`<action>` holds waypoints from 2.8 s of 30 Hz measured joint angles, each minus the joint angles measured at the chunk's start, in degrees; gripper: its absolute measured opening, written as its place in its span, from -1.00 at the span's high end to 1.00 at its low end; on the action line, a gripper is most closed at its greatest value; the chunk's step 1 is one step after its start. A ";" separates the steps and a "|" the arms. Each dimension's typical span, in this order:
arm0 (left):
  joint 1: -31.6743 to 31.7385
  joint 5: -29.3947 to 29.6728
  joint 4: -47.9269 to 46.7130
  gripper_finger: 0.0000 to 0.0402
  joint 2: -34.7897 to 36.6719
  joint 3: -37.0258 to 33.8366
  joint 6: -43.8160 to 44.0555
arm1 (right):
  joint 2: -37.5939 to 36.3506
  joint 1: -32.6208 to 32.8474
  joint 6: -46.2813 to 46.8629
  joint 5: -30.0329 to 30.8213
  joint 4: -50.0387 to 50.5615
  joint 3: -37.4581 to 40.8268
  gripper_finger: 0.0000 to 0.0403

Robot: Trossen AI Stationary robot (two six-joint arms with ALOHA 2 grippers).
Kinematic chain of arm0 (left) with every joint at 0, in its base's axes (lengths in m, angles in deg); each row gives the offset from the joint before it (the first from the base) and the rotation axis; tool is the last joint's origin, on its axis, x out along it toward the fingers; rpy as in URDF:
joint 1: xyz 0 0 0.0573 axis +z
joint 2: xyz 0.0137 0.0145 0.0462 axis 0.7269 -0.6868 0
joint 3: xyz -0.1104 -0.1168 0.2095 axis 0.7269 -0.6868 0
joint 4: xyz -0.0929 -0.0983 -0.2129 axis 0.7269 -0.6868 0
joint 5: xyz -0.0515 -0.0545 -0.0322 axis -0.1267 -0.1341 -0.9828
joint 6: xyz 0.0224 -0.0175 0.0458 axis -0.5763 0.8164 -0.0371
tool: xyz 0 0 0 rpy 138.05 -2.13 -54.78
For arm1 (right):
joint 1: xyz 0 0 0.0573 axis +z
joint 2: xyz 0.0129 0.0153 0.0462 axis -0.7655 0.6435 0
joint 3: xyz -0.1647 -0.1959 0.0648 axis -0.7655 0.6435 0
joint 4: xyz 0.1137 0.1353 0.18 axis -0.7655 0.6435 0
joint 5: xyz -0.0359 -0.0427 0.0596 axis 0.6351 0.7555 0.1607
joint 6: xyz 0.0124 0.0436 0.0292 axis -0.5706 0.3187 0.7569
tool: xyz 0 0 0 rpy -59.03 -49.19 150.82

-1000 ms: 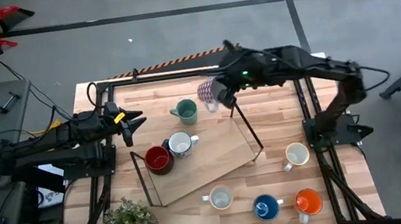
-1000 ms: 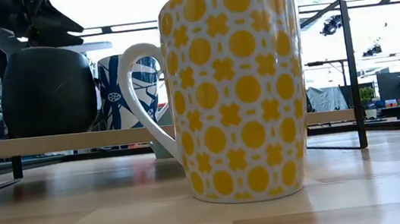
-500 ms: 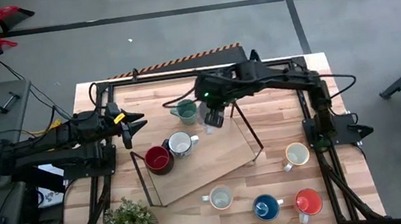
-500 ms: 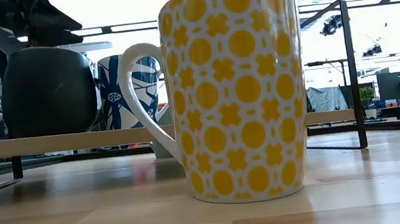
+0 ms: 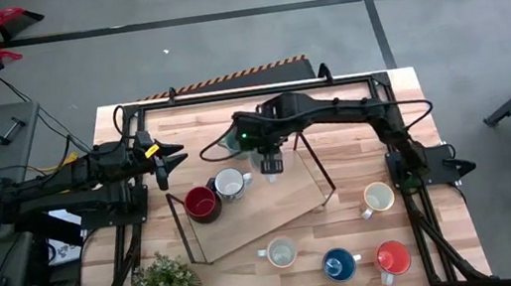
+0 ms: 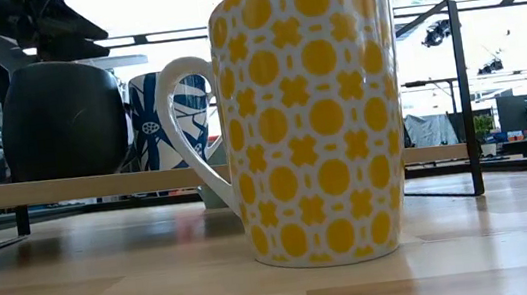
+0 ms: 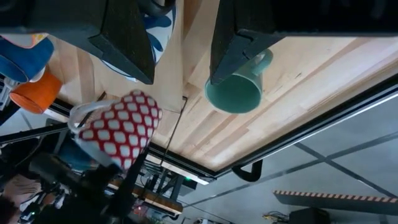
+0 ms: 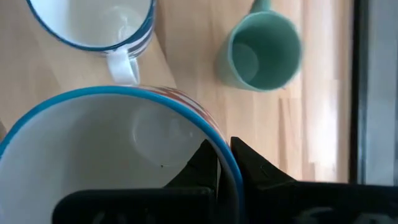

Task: Place coffee mugs
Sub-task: Put the red pattern mug on the shelf

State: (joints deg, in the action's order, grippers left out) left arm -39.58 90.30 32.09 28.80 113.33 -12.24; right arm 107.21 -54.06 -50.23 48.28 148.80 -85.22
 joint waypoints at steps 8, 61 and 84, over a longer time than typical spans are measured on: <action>0.00 0.00 0.07 0.27 0.00 0.01 0.03 | 0.86 -1.30 -4.45 -2.12 -4.04 7.13 1.00; 0.00 0.02 1.79 0.27 0.00 0.01 0.13 | 0.80 -2.61 -5.22 -3.25 -16.15 15.89 1.00; 0.02 0.04 2.58 0.27 0.00 0.01 1.11 | 0.80 -2.55 -3.69 -4.77 -16.89 15.89 1.00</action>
State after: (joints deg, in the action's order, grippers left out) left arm -39.56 90.34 34.67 28.80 113.34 -11.13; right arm 108.00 -56.61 -53.91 43.51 131.91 -69.33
